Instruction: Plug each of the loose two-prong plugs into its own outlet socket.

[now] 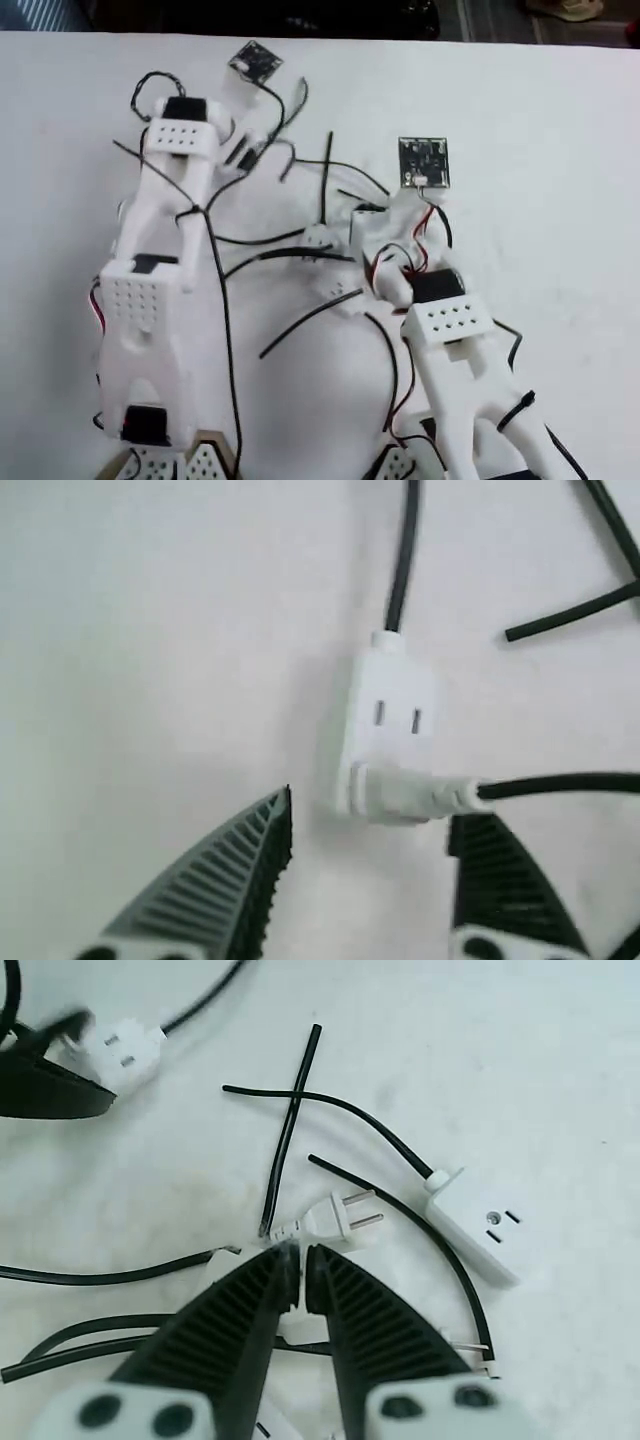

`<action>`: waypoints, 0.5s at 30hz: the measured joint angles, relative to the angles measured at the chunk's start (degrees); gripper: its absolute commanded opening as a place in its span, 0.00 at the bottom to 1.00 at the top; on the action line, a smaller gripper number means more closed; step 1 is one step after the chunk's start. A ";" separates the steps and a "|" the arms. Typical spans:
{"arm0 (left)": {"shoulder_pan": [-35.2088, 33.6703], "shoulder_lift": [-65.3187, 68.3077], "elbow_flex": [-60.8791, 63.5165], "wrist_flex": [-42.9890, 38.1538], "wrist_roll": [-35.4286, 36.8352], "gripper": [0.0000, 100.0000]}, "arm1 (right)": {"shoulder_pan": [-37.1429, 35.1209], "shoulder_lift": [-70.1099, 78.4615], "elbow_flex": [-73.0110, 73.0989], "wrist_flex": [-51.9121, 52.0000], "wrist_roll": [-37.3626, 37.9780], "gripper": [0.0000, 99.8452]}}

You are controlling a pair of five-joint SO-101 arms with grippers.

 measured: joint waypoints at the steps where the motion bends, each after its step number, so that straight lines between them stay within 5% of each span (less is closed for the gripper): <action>1: -0.09 0.18 -1.67 1.58 1.05 0.40 | 0.00 0.00 0.00 0.00 0.00 0.02; 15: -0.53 0.09 -24.26 29.54 -0.09 0.37 | 0.00 0.00 0.00 0.00 0.00 0.02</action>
